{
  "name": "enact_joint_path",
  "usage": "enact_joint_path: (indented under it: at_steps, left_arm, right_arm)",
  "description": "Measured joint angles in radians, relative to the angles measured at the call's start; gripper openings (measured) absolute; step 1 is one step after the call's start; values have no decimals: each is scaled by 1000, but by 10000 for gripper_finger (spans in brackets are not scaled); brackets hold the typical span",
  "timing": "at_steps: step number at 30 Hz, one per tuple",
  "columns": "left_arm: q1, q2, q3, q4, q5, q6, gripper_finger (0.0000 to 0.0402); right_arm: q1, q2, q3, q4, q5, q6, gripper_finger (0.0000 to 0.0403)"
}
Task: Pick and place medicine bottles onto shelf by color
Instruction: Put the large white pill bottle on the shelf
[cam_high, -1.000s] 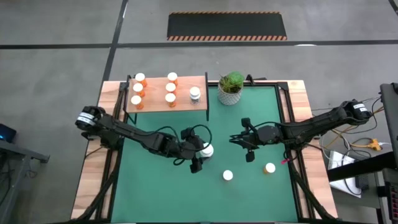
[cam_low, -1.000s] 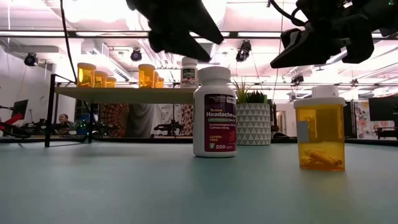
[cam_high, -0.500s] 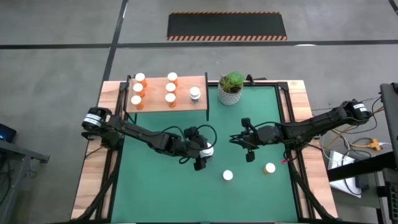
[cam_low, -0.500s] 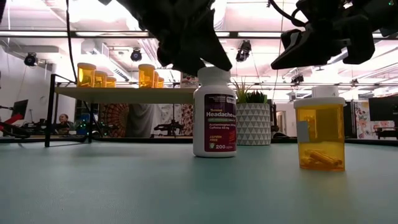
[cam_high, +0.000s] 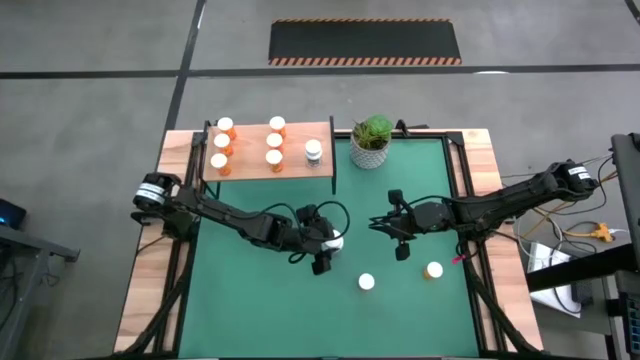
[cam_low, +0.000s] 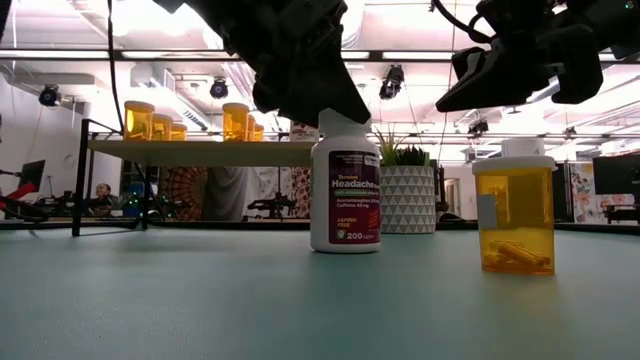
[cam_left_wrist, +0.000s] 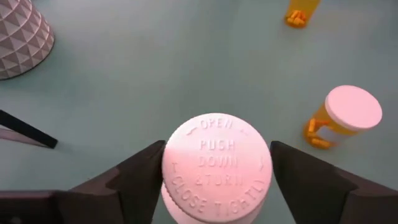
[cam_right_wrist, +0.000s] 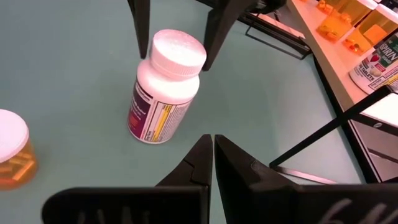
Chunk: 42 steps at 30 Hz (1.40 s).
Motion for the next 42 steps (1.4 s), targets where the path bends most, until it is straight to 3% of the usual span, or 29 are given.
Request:
enact_joint_path:
  at_steps: [7,16,25,32,42]
  left_arm:
    - [0,-3,11,-26,7,2,225]
    - [-11,-119,21,-37,140,90,223]
    - [-3,-464,23,-377,148,211,224]
    - [77,-692,22,-606,121,289,224]
    - [296,-826,88,-809,127,525,224]
  right_arm:
    - [0,0,0,0,0,0,11]
    - [0,0,0,0,0,7,11]
    - [0,0,0,11,0,8,11]
    - [0,1,0,33,-8,14,11]
    - [0,7,0,112,-8,28,11]
